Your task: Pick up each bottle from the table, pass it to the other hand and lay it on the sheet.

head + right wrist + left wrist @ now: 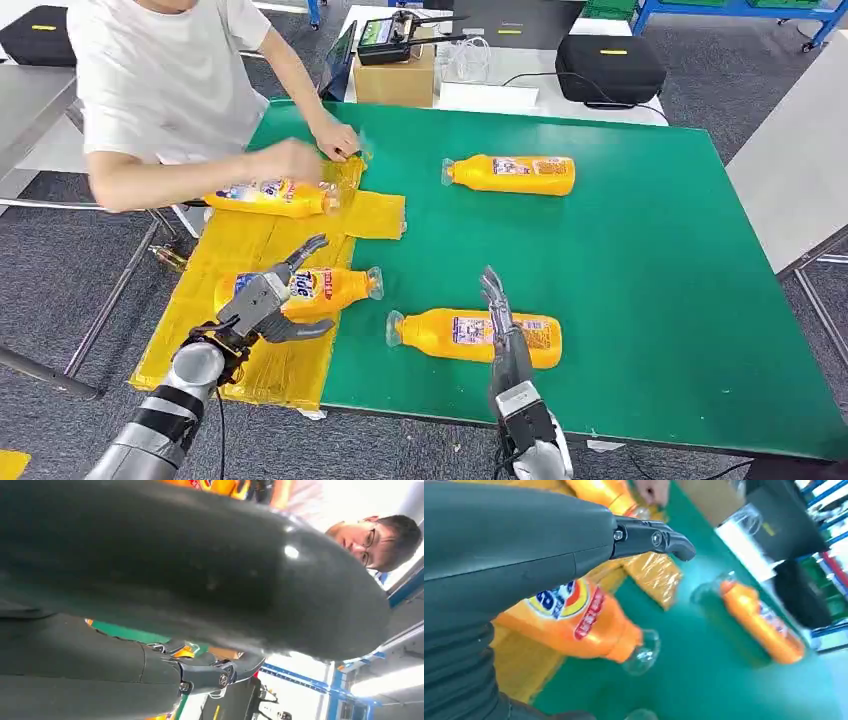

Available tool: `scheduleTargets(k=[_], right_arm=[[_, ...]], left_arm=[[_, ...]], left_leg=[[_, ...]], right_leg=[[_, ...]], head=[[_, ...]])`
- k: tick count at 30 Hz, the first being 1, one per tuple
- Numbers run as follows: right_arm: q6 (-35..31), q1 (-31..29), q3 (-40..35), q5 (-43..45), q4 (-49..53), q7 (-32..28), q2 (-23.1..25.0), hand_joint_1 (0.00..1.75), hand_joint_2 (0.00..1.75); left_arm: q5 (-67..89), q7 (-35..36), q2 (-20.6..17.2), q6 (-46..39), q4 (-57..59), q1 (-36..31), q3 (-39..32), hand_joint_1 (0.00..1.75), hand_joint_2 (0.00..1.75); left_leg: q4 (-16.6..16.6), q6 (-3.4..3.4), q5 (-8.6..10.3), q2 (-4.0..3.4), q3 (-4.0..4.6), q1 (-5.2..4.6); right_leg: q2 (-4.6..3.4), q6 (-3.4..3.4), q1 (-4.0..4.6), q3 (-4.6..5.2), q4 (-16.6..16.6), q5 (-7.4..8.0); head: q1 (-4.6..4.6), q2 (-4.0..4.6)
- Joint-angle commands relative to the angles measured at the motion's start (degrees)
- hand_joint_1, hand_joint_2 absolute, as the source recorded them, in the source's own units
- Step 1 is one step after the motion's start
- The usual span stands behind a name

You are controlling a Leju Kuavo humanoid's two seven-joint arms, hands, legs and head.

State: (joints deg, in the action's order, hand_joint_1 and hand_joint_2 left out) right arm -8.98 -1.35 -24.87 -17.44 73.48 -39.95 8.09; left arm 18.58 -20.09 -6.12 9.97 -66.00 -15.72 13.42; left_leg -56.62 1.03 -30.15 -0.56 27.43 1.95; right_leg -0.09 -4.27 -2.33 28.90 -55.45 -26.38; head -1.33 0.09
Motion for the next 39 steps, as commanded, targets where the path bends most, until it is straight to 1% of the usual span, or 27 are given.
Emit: scheduleTargets(k=[1,2,3,4,5,6,7,8,9,10,11,12,13,14,17,18,19,20,22,23,26,35,37,38,39], right_arm=[[-6.22,-2.62,-0.88,-4.93,-4.82,0.15,-1.93,0.00,0.00],[-9.79,-3.05,-0.90,-8.48,-6.28,1.83,-2.90,0.00,0.00],[-9.53,-3.24,-0.72,-8.34,-6.83,1.76,-3.31,0.00,0.00],[-12.27,-3.51,-0.57,-11.79,-7.91,4.29,-3.82,0.00,1.75],[-13.87,-4.00,-0.25,-15.27,-9.78,8.31,-4.78,0.00,1.75],[-17.10,-4.66,-0.62,-21.06,-11.44,11.54,-6.00,0.00,1.75],[-18.45,-5.32,-0.26,-24.20,-13.42,13.67,-6.87,0.00,1.75],[-18.15,-5.38,0.05,-23.96,-13.81,13.44,-7.30,0.00,1.75],[-18.13,-5.42,0.15,-23.96,-13.88,13.44,-7.45,0.00,1.75],[-18.78,-5.88,0.52,-25.93,-15.12,15.25,-7.38,0.00,1.75],[-19.03,-6.61,0.29,-30.97,-16.60,20.23,-8.12,0.00,1.75],[-17.95,-7.19,0.32,-35.07,-17.70,23.97,-9.09,0.00,1.75],[-18.60,-7.26,0.83,-37.20,-18.04,25.29,-9.49,0.00,1.75],[-19.00,-7.19,1.30,-38.69,-18.14,26.38,-9.77,0.00,1.75],[-19.16,-5.52,1.70,-44.76,-15.14,30.30,-10.53,0.00,1.75],[-19.50,-4.97,1.85,-46.42,-14.21,32.24,-10.42,0.00,1.75],[-19.54,-4.61,1.66,-48.88,-13.36,34.40,-10.44,0.00,1.75],[-19.41,-4.49,1.59,-49.13,-12.96,34.69,-10.34,0.00,1.75],[-18.70,-4.12,1.55,-50.60,-11.86,35.86,-10.46,0.00,1.75],[-17.83,-3.94,1.88,-52.05,-11.53,37.34,-10.50,0.00,1.75],[-15.91,-4.72,1.63,-58.71,-10.66,42.32,-11.82,0.00,1.75],[-15.00,-5.06,1.82,-59.21,-10.27,42.76,-12.18,0.00,1.75],[-13.08,-7.36,1.38,-60.86,-9.87,43.85,-13.37,0.00,1.75],[-12.61,-8.29,1.22,-61.03,-9.51,43.83,-13.65,0.00,1.75],[-12.09,-9.34,0.83,-61.26,-9.22,43.73,-13.87,0.00,1.75]], left_arm=[[-28.90,-4.28,8.41,6.15,-14.80,4.70,-10.08,0.00,1.75],[-34.58,-3.23,9.90,5.31,-18.99,5.56,-11.07,0.00,1.75],[-35.39,-1.93,9.62,4.56,-20.92,5.96,-10.60,0.00,1.75],[-37.38,-2.54,10.74,2.70,-22.33,6.38,-11.81,0.00,1.75],[-40.67,-1.61,11.54,1.60,-23.82,6.99,-12.94,0.00,1.75],[-41.05,-2.00,11.91,0.46,-24.90,7.49,-13.71,0.00,1.75],[-42.01,-2.00,12.44,0.27,-25.65,7.89,-14.41,0.00,1.75],[-42.05,-1.98,12.43,0.30,-25.80,8.04,-14.43,0.00,1.75],[-42.05,-1.98,12.43,0.31,-25.79,8.09,-14.43,0.00,1.75],[-42.63,-1.86,12.64,0.50,-25.95,8.40,-14.66,0.00,1.75],[-42.65,-2.29,13.04,0.72,-26.79,9.18,-15.05,0.00,1.75],[-41.60,-2.79,13.07,1.07,-28.06,10.27,-15.03,0.00,1.75],[-40.07,-3.20,13.02,0.79,-28.98,11.01,-14.84,0.00,1.75],[-38.93,-3.52,12.92,0.64,-29.63,11.53,-14.68,0.00,1.75],[-35.75,-3.50,12.73,-0.42,-30.88,12.62,-14.55,0.00,1.75],[-34.84,-3.64,12.75,-1.14,-30.94,12.83,-14.69,0.00,1.75],[-34.55,-3.75,12.86,-1.39,-31.18,13.18,-14.89,0.00,1.75],[-34.60,-3.71,12.82,-1.34,-31.27,13.35,-14.94,0.00,1.75],[-34.52,-3.67,12.99,-1.29,-31.38,13.61,-15.21,0.00,1.75],[-34.03,-3.69,13.28,-1.53,-31.52,13.81,-15.34,0.00,1.75],[-33.02,-3.52,13.67,-1.50,-32.51,15.06,-15.32,0.00,1.75],[-32.89,-3.51,13.71,-1.34,-32.68,15.26,-15.31,0.00,1.75],[-33.00,-3.07,13.78,-0.84,-32.15,15.66,-15.48,0.00,1.75],[-33.27,-2.82,13.83,-0.61,-31.84,15.69,-15.69,0.00,1.75],[-33.51,-2.71,14.08,-0.42,-31.40,15.64,-15.98,0.00,1.75]], left_leg=[[0.02,-0.16,0.00,0.03,0.02,0.03],[0.04,-0.19,-0.01,0.02,0.00,0.05],[-0.03,-0.14,-0.01,0.04,0.08,0.05],[0.00,-0.21,-0.01,0.10,0.06,0.05],[0.03,-0.25,-0.01,0.10,0.03,0.06],[0.05,-0.18,0.00,0.06,0.01,0.04],[0.14,-0.25,0.01,0.04,-0.08,0.03],[0.09,-0.15,0.00,-0.04,-0.06,0.00],[0.15,-0.20,0.03,-0.02,-0.08,0.01],[0.21,-0.22,0.04,-0.04,-0.13,0.02],[0.07,-0.11,0.00,0.01,-0.04,-0.01],[0.15,-0.17,0.02,0.04,-0.10,-0.01],[0.18,-0.20,0.03,0.00,-0.13,0.00],[0.11,-0.16,-0.01,0.00,-0.08,0.00],[0.11,-0.21,-0.01,0.07,-0.07,-0.01],[0.06,-0.15,-0.02,0.05,-0.03,-0.03],[0.13,-0.20,-0.02,0.03,-0.09,-0.01],[0.06,-0.14,-0.03,0.04,-0.03,-0.01],[0.09,-0.15,-0.02,0.05,-0.04,-0.01],[0.04,-0.11,-0.02,0.05,0.00,-0.03],[0.07,-0.16,-0.01,0.05,-0.03,-0.02],[0.08,-0.16,0.00,0.06,-0.02,-0.03],[0.05,-0.14,-0.01,0.01,-0.02,-0.04],[0.09,-0.18,0.00,0.00,-0.04,-0.05],[0.03,-0.14,-0.01,-0.04,-0.01,-0.05]], right_leg=[[0.01,0.20,0.08,0.00,0.09,0.02],[0.00,0.24,0.11,-0.01,0.13,0.04],[0.04,0.14,0.08,0.04,0.07,0.02],[0.09,0.20,0.11,-0.02,0.14,0.02],[0.08,0.26,0.13,-0.05,0.19,0.03],[0.04,0.18,0.08,-0.05,0.16,0.04],[0.00,0.26,0.10,-0.14,0.28,0.08],[-0.06,0.17,0.04,-0.07,0.17,0.05],[-0.04,0.23,0.06,-0.11,0.26,0.09],[-0.05,0.32,0.09,-0.14,0.31,0.11],[0.00,0.17,0.03,-0.04,0.15,0.02],[0.02,0.25,0.04,-0.10,0.23,0.05],[-0.02,0.30,0.07,-0.11,0.28,0.08],[-0.02,0.21,0.05,-0.07,0.20,0.04],[0.05,0.23,0.05,-0.10,0.22,0.03],[0.04,0.16,0.01,-0.04,0.13,0.00],[0.00,0.26,0.05,-0.09,0.22,0.02],[0.03,0.19,0.03,-0.04,0.13,0.00],[0.04,0.24,0.05,-0.03,0.15,0.00],[0.04,0.15,0.01,0.01,0.09,0.00],[0.04,0.23,0.03,-0.01,0.14,0.02],[0.04,0.23,0.02,-0.01,0.13,0.01],[0.01,0.19,0.00,0.01,0.10,0.01],[-0.02,0.26,0.01,0.01,0.13,0.03],[-0.05,0.19,-0.01,0.05,0.07,0.02]], head=[[-0.02,0.00],[0.00,0.00],[-0.02,0.00],[-0.02,0.00],[0.00,0.00],[0.00,0.00],[0.00,0.00],[0.00,0.00],[-0.02,0.00],[0.00,0.00],[0.00,-0.02],[-0.02,0.00],[0.00,0.00],[-0.02,0.00],[0.00,0.00],[0.00,0.00],[-0.02,0.00],[-0.02,0.00],[-0.02,0.00],[-0.02,0.00],[-0.02,0.00],[-0.02,0.00],[-0.02,0.00],[-0.02,0.00],[-0.02,0.00]])
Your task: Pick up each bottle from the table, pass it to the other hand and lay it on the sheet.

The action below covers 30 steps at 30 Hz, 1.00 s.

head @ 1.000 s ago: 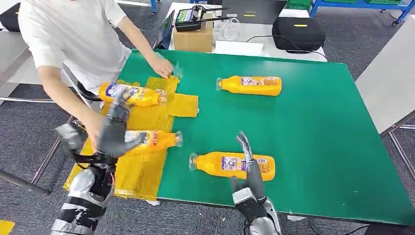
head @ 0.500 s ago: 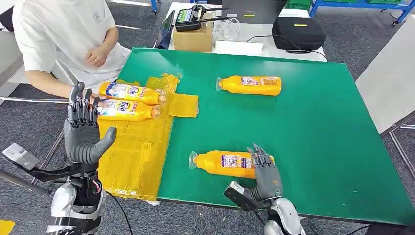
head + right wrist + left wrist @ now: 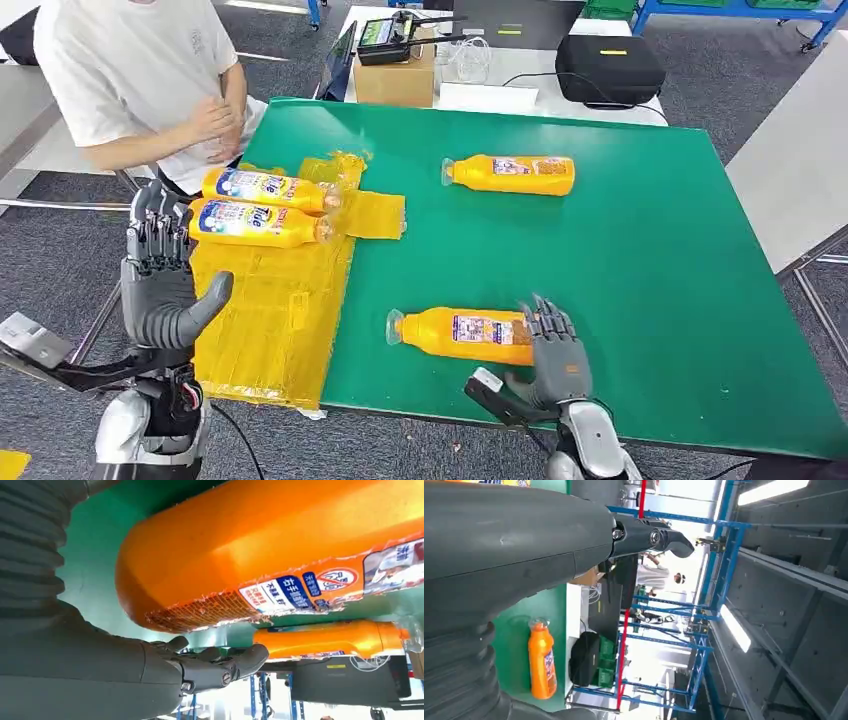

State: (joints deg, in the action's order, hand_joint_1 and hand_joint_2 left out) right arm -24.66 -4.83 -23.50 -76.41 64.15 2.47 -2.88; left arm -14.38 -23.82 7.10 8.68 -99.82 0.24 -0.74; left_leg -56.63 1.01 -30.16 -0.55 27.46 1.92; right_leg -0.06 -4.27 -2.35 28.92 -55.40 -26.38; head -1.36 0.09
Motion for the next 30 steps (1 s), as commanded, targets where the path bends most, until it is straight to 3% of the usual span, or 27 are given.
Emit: scheduleTargets(k=[1,8,12,16,27,28,29,30], right_arm=[[4.95,-7.06,-0.99,-2.40,0.19,1.28,-2.98,0.00,1.75],[12.18,-12.69,-2.91,3.71,-7.01,-1.44,-1.00,0.00,1.75],[14.61,-17.22,-2.59,12.83,-18.93,-3.38,1.50,0.00,1.75],[15.89,-21.35,-2.46,16.30,-30.06,-3.69,3.87,0.00,1.75],[19.58,-23.67,-3.05,19.52,-36.23,-4.71,4.69,0.00,1.75],[20.11,-23.93,-3.51,19.47,-36.75,-4.81,4.48,0.30,1.75],[20.42,-24.23,-4.01,19.61,-37.17,-5.10,4.26,0.30,1.75],[21.00,-24.48,-4.39,19.65,-37.57,-5.10,4.12,1.54,1.75]], left_arm=[[-1.30,1.49,0.99,1.27,2.97,-0.49,-1.99,0.00,1.75],[-2.62,2.17,0.27,4.34,4.85,-1.75,-0.53,0.00,1.75],[-7.08,5.35,-0.66,8.47,9.55,-4.34,1.81,0.00,1.75],[-7.20,6.53,-0.73,7.66,14.87,-6.80,2.69,0.00,1.75],[-8.26,7.78,-1.20,6.38,18.29,-8.74,2.79,0.00,1.75],[-8.33,7.79,-1.23,6.30,18.46,-8.86,2.86,0.00,1.75],[-8.48,7.80,-1.31,6.23,18.67,-9.00,2.98,0.00,1.75],[-8.66,7.82,-1.34,6.19,18.75,-9.05,3.00,0.00,1.75]], left_leg=[[0.07,-0.16,0.01,-0.13,-0.04,-0.02],[0.12,-0.15,0.03,-0.09,-0.08,-0.01],[0.13,-0.11,0.03,0.01,-0.15,0.02],[0.12,-0.11,0.06,0.01,-0.15,0.01],[0.22,-0.15,0.17,-0.09,-0.59,0.08],[0.23,-0.16,0.19,-0.09,-0.62,0.07],[0.20,-0.16,0.18,-0.09,-0.66,0.08],[0.12,-0.11,0.11,-0.16,-0.80,0.08]], right_leg=[[-0.15,0.24,0.03,0.04,0.05,0.05],[-0.11,0.25,0.04,-0.02,0.09,0.06],[-0.01,0.22,0.06,-0.11,0.12,0.03],[-0.02,0.18,0.05,-0.12,0.11,0.06],[-0.06,0.34,0.16,-0.47,0.26,0.16],[-0.07,0.36,0.15,-0.49,0.26,0.18],[-0.08,0.34,0.15,-0.54,0.24,0.16],[-0.14,0.26,0.13,-0.65,0.16,0.11]], head=[[-0.02,0.00],[0.02,0.00],[0.00,0.00],[0.00,0.00],[0.02,0.00],[0.00,0.00],[0.00,0.00],[0.02,0.00]])
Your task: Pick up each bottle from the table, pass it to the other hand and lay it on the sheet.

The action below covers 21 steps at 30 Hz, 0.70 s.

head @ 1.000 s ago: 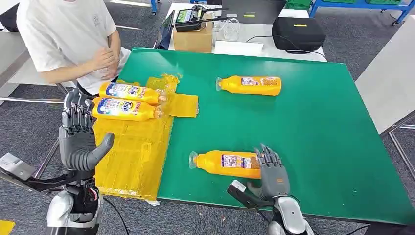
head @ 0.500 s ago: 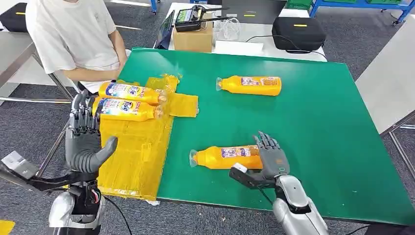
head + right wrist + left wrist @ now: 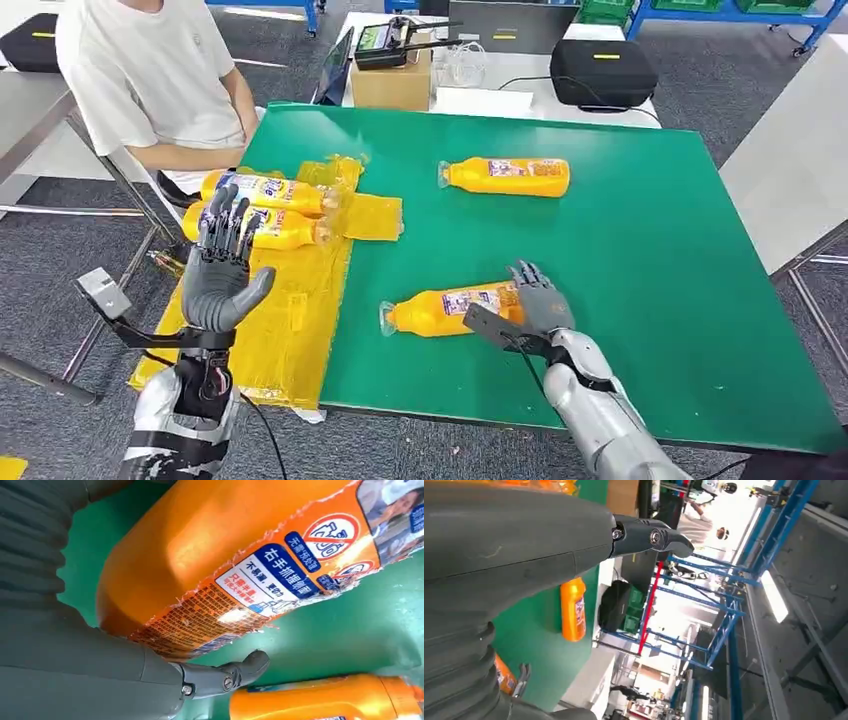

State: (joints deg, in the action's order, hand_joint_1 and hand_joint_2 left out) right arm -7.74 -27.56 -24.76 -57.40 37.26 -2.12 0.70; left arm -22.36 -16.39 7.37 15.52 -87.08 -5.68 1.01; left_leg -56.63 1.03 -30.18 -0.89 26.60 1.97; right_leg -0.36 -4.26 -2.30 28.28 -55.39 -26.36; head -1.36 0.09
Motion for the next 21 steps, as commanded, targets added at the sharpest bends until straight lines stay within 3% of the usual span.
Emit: scheduleTargets(k=[1,3,12,21], right_arm=[[4.55,-2.08,-3.49,0.70,-11.07,-0.60,0.41,1.66,1.75],[5.46,-2.72,-4.53,0.44,-11.62,-0.03,0.21,1.75,1.75],[4.42,-2.39,-5.19,2.58,-10.98,-2.45,0.11,1.75,1.75],[3.74,0.41,-2.21,9.64,-8.83,-9.61,0.02,1.75,1.75]], left_arm=[[-0.77,0.43,-1.66,-0.68,6.38,-3.31,1.33,0.00,1.75],[-0.76,0.44,-1.85,-0.71,6.54,-3.59,1.58,0.00,1.75],[-0.39,0.30,-2.08,-1.51,6.53,-3.81,2.14,0.00,1.75],[1.57,-0.68,-2.76,-3.25,6.38,-3.46,3.27,0.00,1.75]], left_leg=[[0.18,-0.17,0.22,0.24,0.10,0.05],[0.06,-0.10,0.08,0.04,-0.13,0.03],[0.16,-0.15,0.23,0.10,-0.10,0.06],[0.11,-0.11,0.10,0.03,-0.28,0.06]], right_leg=[[0.21,0.32,0.11,0.01,0.23,0.18],[0.06,0.18,0.07,-0.14,0.09,0.07],[0.13,0.48,0.13,-0.11,0.23,0.29],[0.04,0.39,0.11,-0.28,0.17,0.18]], head=[[0.00,0.00],[0.02,0.00],[0.02,0.00],[0.02,0.00]])
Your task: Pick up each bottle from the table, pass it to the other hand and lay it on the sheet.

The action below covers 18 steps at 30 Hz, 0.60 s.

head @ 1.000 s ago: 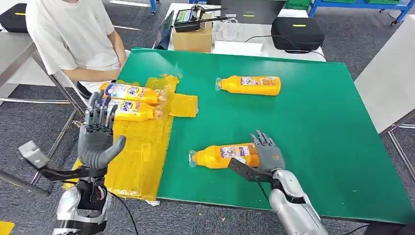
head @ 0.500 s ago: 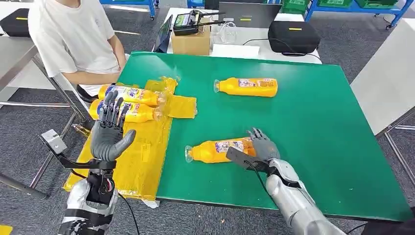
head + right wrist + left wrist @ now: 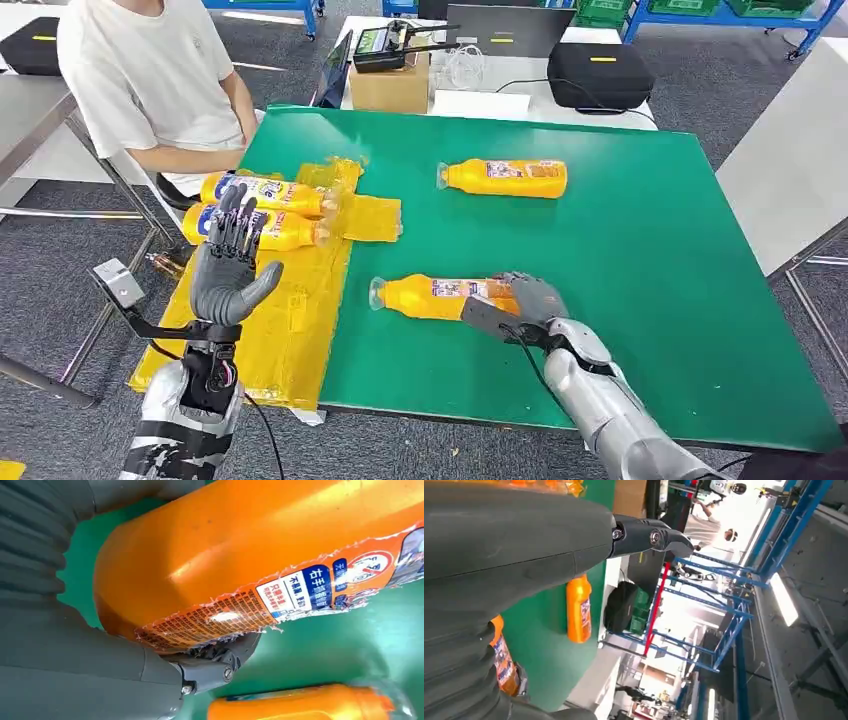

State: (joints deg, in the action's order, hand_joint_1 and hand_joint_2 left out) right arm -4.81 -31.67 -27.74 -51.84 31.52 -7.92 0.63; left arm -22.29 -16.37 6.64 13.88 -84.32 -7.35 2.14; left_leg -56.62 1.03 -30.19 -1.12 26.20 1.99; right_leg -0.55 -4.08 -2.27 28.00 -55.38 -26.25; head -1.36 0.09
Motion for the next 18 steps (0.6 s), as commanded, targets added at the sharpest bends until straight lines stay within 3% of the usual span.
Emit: scheduleTargets(k=[1,3,5,9,14,18], right_arm=[[1.25,5.50,2.05,6.45,-2.06,-5.45,0.05,1.75,1.75],[2.08,8.26,5.07,12.24,0.95,-9.98,0.15,1.75,1.75],[2.02,13.50,8.62,19.04,9.01,-15.27,0.38,1.75,1.75],[1.97,16.99,9.80,22.08,16.20,-15.21,0.65,1.75,1.75],[-4.26,27.09,16.92,32.40,37.57,-20.98,3.39,1.75,1.75],[-4.97,30.24,17.85,36.29,45.17,-21.07,5.24,1.75,1.75]], left_arm=[[2.66,-1.12,-2.16,-2.61,3.29,-1.27,2.42,0.00,1.75],[7.91,-3.08,-2.60,-6.67,2.02,0.72,3.81,0.00,1.75],[19.21,-6.68,-2.19,-15.81,0.46,4.62,6.16,0.00,1.75],[23.97,-8.78,-1.53,-20.40,0.41,7.56,8.14,0.00,1.75],[26.77,-12.06,2.98,-26.81,6.04,12.76,12.02,0.00,1.75],[24.68,-12.27,1.99,-27.08,6.93,12.16,15.38,0.00,1.75]], left_leg=[[0.21,-0.16,0.21,0.36,0.22,0.05],[0.23,-0.17,0.25,0.41,0.27,0.05],[0.25,-0.16,0.20,0.34,0.21,0.03],[0.21,-0.16,0.08,0.31,0.23,0.02],[0.14,-0.15,0.01,0.42,0.53,-0.07],[0.08,-0.18,0.00,0.59,1.01,-0.11]], right_leg=[[0.33,0.30,0.12,0.06,0.28,0.15],[0.38,0.32,0.12,0.08,0.32,0.18],[0.31,0.30,0.10,0.06,0.31,0.15],[0.23,0.27,0.08,0.06,0.24,0.03],[0.28,0.19,-0.03,0.33,0.12,-0.06],[0.49,0.25,-0.04,0.75,0.07,-0.07]], head=[[0.00,0.00],[0.02,0.00],[0.00,0.00],[0.02,0.00],[0.02,0.00],[0.00,0.00]])
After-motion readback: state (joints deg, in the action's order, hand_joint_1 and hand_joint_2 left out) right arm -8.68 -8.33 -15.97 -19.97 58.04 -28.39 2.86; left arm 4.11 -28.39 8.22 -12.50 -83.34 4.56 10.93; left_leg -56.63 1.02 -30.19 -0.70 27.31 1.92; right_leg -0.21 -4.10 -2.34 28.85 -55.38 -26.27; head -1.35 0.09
